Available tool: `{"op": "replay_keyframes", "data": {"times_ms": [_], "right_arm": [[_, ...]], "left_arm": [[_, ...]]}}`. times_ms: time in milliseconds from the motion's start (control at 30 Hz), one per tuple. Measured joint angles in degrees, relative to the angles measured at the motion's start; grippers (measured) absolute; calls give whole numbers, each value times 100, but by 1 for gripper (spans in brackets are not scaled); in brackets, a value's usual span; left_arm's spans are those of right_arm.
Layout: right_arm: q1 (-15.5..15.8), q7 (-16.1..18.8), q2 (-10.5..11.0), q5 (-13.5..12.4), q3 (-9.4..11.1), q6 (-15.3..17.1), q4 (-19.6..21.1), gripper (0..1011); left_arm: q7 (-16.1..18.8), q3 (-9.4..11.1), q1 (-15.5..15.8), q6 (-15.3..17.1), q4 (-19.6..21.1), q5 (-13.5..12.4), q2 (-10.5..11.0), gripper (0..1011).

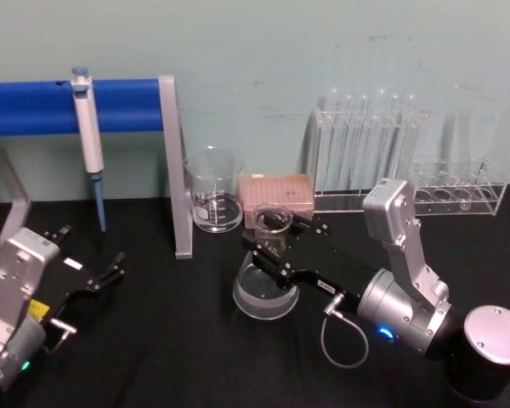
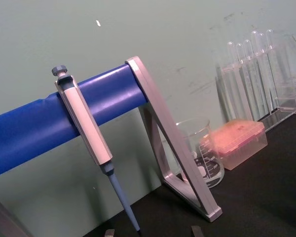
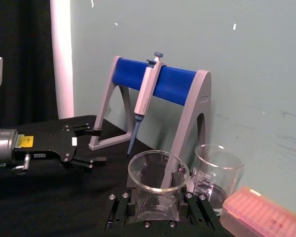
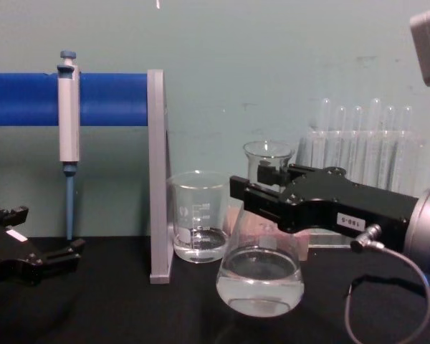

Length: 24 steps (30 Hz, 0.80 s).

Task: Grasp the erlenmeyer flask with one hand, shake it three times, then place it back.

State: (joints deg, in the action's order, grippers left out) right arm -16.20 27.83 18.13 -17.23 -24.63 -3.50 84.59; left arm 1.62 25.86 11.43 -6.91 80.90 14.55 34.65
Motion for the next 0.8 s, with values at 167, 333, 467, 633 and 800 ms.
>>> {"op": "replay_keyframes", "data": {"times_ms": [167, 333, 467, 633, 800], "right_arm": [[-131, 117, 48, -67, -65, -55, -157, 451], [-261, 234, 71, -120, -127, -106, -335, 451], [-402, 364, 68, -202, -183, -144, -567, 451], [-537, 486, 56, -278, -239, -194, -808, 450], [-678, 626, 41, -356, -308, -263, -1077, 451]], "left_arm": [[0, 0, 0, 0, 0, 0, 0, 1001], [0, 0, 0, 0, 0, -1, 0, 1001], [0, 0, 0, 0, 0, 0, 0, 1001], [0, 0, 0, 0, 0, 0, 0, 1001], [0, 0, 0, 0, 0, -1, 0, 1001]]}}
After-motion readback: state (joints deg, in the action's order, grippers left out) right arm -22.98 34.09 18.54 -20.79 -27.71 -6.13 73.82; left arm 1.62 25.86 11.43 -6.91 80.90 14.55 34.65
